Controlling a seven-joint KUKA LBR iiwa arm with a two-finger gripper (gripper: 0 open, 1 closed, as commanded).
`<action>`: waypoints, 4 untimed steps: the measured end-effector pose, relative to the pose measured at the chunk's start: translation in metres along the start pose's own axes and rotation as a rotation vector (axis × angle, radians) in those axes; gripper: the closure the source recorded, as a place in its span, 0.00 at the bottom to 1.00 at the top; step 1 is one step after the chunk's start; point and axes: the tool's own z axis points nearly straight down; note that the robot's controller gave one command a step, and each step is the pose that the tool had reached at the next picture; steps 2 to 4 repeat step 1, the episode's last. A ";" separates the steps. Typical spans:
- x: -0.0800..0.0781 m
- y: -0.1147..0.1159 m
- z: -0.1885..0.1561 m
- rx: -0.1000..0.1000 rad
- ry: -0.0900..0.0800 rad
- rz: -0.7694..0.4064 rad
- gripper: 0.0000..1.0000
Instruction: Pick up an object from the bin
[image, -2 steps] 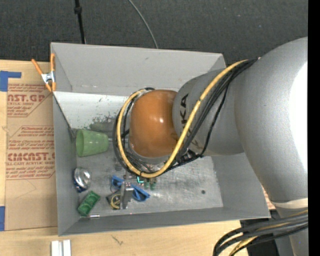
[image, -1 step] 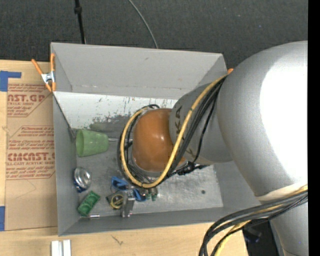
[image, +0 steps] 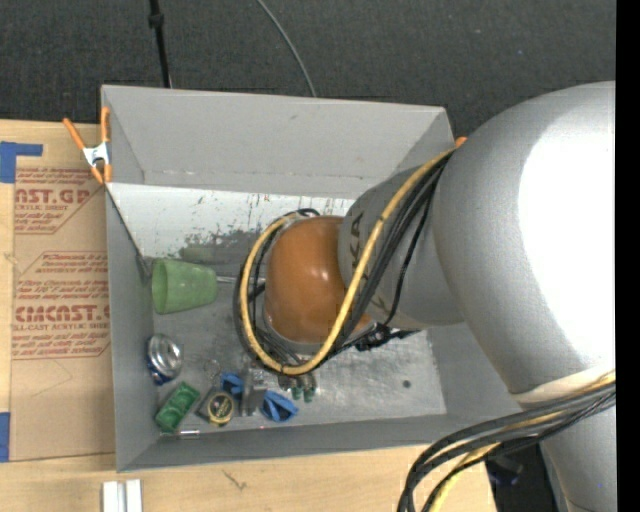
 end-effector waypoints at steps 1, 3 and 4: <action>-0.009 -0.001 -0.133 -0.001 -0.007 -0.028 1.00; -0.009 -0.001 -0.133 -0.001 -0.007 -0.028 1.00; -0.009 -0.001 -0.133 -0.001 -0.007 -0.028 1.00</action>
Offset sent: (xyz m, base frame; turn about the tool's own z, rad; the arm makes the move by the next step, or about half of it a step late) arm 0.0067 -0.0028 0.1285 -0.0269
